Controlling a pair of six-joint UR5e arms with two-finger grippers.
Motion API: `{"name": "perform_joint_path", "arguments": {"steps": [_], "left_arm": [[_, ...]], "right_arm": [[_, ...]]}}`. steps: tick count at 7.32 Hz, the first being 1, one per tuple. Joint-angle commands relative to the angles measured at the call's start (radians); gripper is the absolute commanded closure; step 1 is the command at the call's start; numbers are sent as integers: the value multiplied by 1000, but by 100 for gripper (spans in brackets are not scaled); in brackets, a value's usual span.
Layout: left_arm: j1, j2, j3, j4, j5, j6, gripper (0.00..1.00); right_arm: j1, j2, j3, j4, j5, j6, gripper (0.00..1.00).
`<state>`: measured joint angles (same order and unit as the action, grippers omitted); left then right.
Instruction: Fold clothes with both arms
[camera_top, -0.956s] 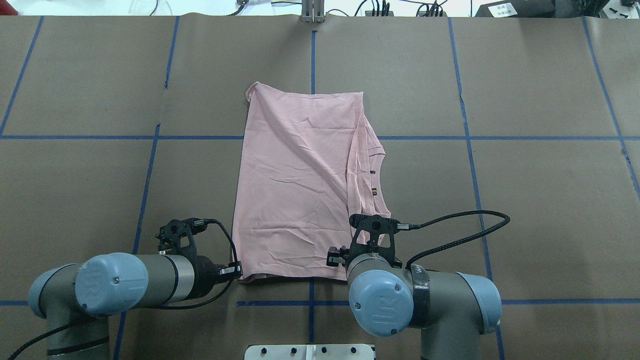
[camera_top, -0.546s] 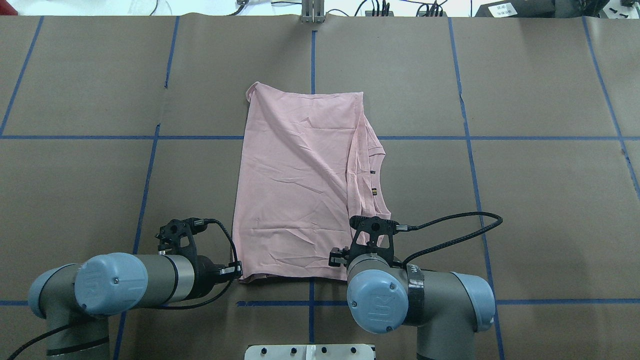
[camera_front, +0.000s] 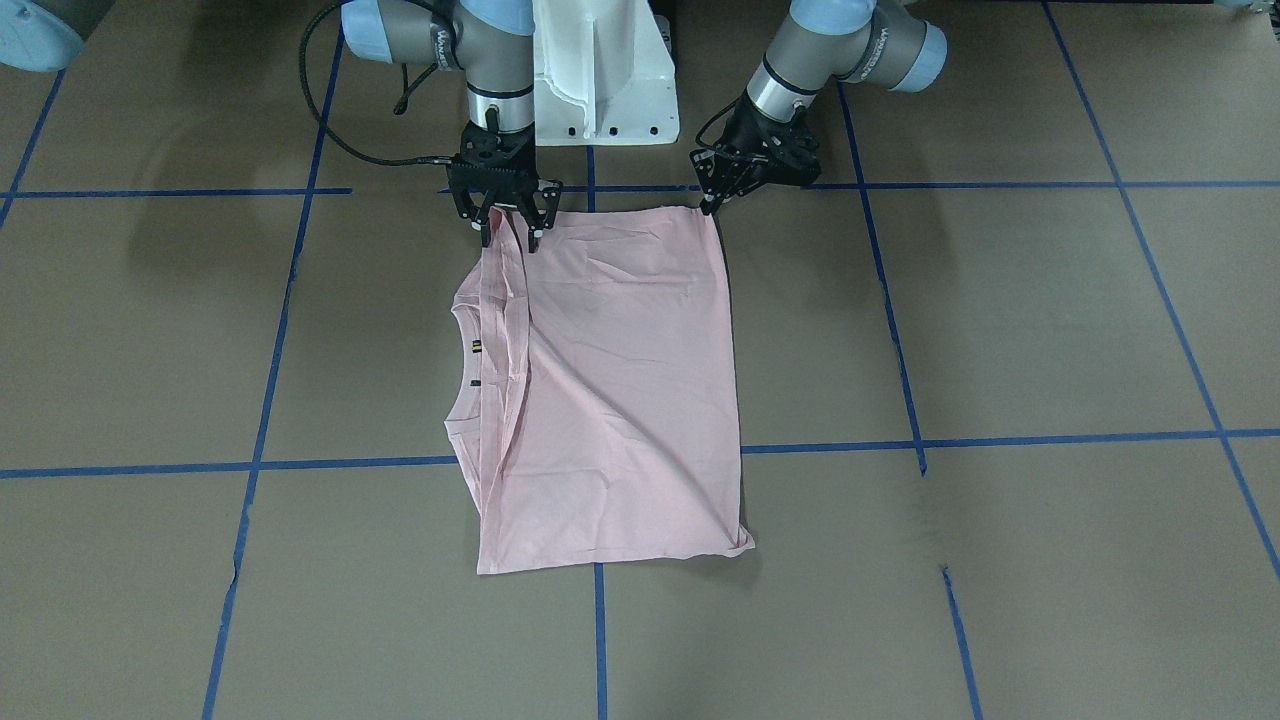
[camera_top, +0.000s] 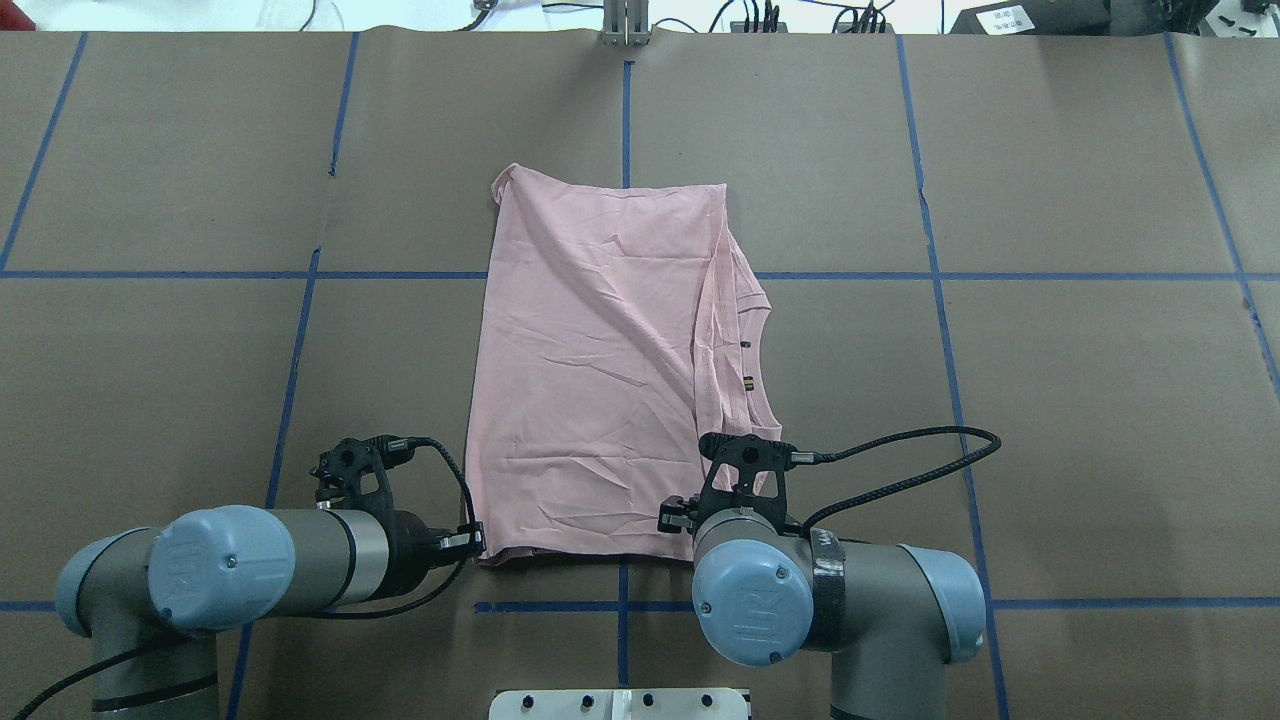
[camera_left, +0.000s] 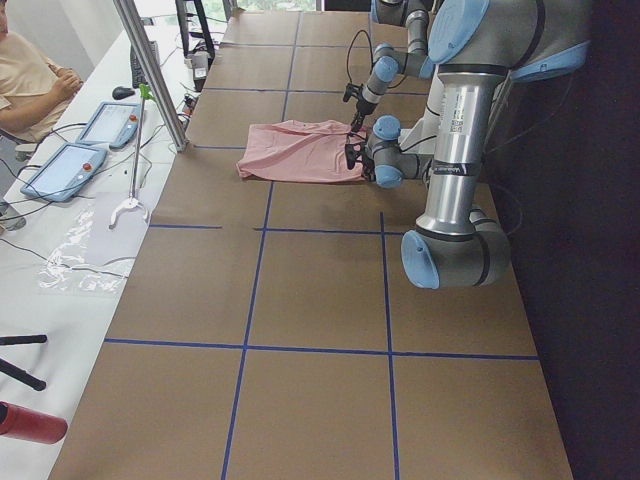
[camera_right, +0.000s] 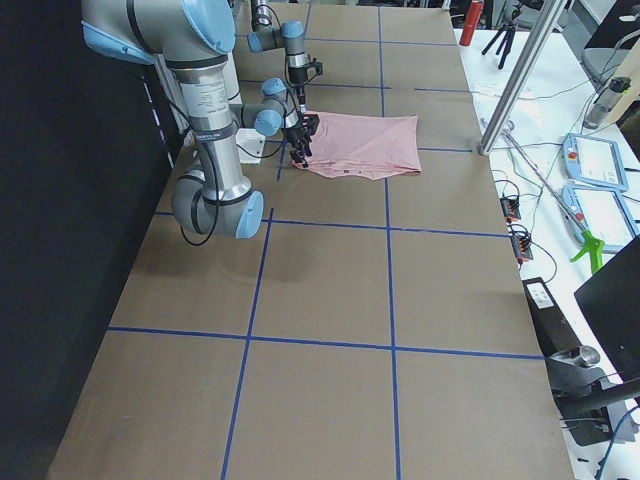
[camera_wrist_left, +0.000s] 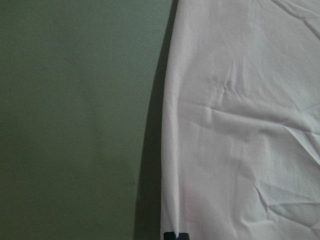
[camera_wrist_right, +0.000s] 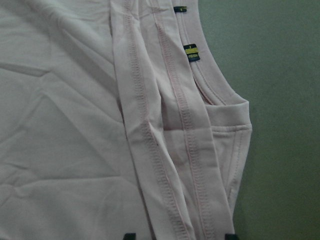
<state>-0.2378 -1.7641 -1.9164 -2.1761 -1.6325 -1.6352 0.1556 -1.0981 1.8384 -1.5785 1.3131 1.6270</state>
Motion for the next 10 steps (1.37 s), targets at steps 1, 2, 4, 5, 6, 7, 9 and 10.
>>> {"name": "perform_joint_path", "arguments": {"steps": [1,2,4,5,6,7,9,10], "left_arm": [[0,0,-1,1,-1,0,100],[0,0,-1,1,-1,0,100],[0,-2,-1,1,-1,0,100],[0,-2,-1,1,-1,0,100],[0,-2,-1,4,-3,2,100],[0,-3,-1,6,-3,3,100],[0,-3,-1,6,-4,3,100],[0,-3,-1,4,-4,3,100]], "right_arm": [[-1,-2,-1,-1,0,2,34],[-1,-2,-1,-1,0,2,37],[-1,-2,-1,-1,0,2,42],[-1,-2,-1,0,0,2,58],[1,-2,-1,0,0,2,64],[1,-2,-1,0,0,1,64],[1,-3,-1,0,0,-1,62],[1,-3,-1,-1,2,-7,56]]}}
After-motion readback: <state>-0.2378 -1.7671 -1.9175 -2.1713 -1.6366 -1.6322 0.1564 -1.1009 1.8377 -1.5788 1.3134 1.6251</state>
